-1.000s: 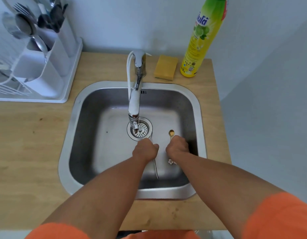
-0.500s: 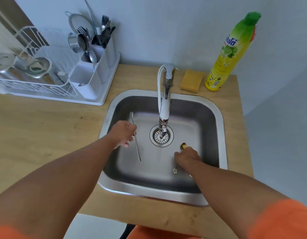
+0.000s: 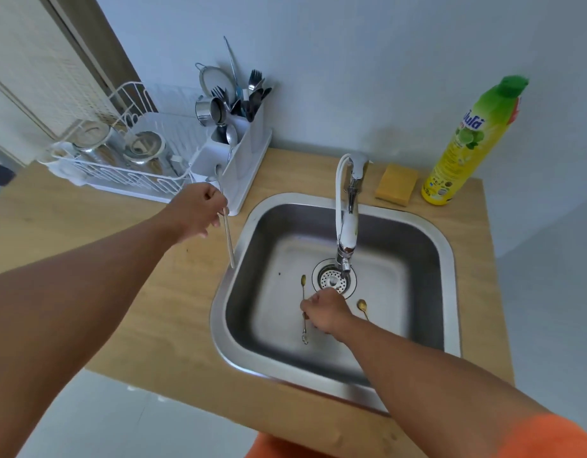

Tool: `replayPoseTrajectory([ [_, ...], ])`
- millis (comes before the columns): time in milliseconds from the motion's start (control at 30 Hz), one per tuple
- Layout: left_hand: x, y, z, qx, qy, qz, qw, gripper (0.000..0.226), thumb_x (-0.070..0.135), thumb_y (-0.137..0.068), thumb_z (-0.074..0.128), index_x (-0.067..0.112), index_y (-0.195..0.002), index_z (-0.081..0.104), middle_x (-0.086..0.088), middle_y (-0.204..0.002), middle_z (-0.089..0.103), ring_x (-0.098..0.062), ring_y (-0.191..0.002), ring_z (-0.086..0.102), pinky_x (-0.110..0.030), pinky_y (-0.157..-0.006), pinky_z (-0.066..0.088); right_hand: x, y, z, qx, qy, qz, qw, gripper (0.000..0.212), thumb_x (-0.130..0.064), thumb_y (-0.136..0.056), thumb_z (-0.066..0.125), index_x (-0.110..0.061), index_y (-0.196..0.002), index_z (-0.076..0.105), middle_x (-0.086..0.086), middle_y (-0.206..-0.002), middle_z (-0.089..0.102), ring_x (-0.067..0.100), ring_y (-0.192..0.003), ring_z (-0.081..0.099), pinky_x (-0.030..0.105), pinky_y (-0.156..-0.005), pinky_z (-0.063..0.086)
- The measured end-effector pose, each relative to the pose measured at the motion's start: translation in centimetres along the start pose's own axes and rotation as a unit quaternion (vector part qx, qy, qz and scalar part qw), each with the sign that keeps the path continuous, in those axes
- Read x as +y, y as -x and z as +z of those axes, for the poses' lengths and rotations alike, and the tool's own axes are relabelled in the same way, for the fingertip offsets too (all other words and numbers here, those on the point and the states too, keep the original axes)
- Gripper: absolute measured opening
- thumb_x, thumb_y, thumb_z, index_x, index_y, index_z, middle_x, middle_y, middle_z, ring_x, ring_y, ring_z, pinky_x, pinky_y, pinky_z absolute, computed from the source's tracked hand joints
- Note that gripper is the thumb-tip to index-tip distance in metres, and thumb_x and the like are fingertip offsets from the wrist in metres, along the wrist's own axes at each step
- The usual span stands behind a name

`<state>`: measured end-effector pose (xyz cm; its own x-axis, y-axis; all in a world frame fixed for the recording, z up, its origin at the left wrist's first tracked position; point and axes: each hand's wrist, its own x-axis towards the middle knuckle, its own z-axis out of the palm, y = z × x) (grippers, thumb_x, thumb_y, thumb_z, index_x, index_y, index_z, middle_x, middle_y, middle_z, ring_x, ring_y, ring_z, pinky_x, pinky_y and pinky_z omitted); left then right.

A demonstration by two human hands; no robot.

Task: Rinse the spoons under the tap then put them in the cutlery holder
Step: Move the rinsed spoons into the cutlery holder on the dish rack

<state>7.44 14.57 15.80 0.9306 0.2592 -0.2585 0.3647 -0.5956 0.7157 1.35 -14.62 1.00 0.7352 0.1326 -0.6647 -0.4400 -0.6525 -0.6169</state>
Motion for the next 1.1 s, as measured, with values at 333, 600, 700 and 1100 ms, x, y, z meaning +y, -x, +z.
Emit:
replayPoseTrajectory([
  [333, 4.3, -1.8, -7.0, 0.191, 0.028, 0.096, 0.976, 0.009, 0.019, -0.096, 0.056, 0.01, -0.092, 0.058, -0.007, -0.09, 0.075, -0.014, -0.062, 0.065, -0.032, -0.05, 0.052, -10.0, 1.7, 2.8, 0.091, -0.044, -0.223, 0.97, 0.012, -0.025, -0.085, 0.064, -0.024, -0.073, 0.06, -0.01, -0.065, 0.062, 0.005, -0.059, 0.058, 0.025, -0.059, 0.047],
  [600, 4.8, -3.3, -8.4, 0.313, 0.045, 0.111, 0.942, 0.004, 0.021, -0.091, 0.051, 0.019, -0.089, 0.048, -0.021, -0.095, 0.07, -0.04, -0.085, 0.072, -0.056, -0.072, 0.058, -19.2, 2.3, -1.3, 0.181, -0.096, -0.316, 0.926, 0.008, -0.022, -0.081, 0.065, -0.017, -0.075, 0.062, -0.009, -0.06, 0.057, 0.015, -0.063, 0.058, 0.033, -0.063, 0.055],
  [700, 4.0, -3.9, -7.7, 0.32, 0.033, 0.126, 0.938, 0.006, 0.022, -0.094, 0.049, 0.016, -0.095, 0.047, -0.024, -0.094, 0.068, -0.042, -0.082, 0.068, -0.059, -0.072, 0.058, -22.8, 2.2, -3.3, 0.225, -0.096, -0.344, 0.907, 0.013, -0.021, -0.081, 0.067, -0.024, -0.072, 0.059, -0.012, -0.059, 0.055, 0.008, -0.061, 0.054, 0.028, -0.062, 0.05],
  [1100, -0.7, -3.8, -2.5, 0.228, -0.116, 0.027, 0.966, 0.017, 0.035, -0.1, 0.061, 0.019, -0.103, 0.062, -0.009, -0.12, 0.06, -0.028, -0.097, 0.061, -0.041, -0.079, 0.047, -32.5, 0.6, -4.7, 0.235, -0.049, -0.353, 0.905, 0.021, -0.023, -0.098, 0.055, -0.031, -0.079, 0.052, -0.009, -0.076, 0.07, 0.009, -0.051, 0.071, 0.023, -0.056, 0.05],
])
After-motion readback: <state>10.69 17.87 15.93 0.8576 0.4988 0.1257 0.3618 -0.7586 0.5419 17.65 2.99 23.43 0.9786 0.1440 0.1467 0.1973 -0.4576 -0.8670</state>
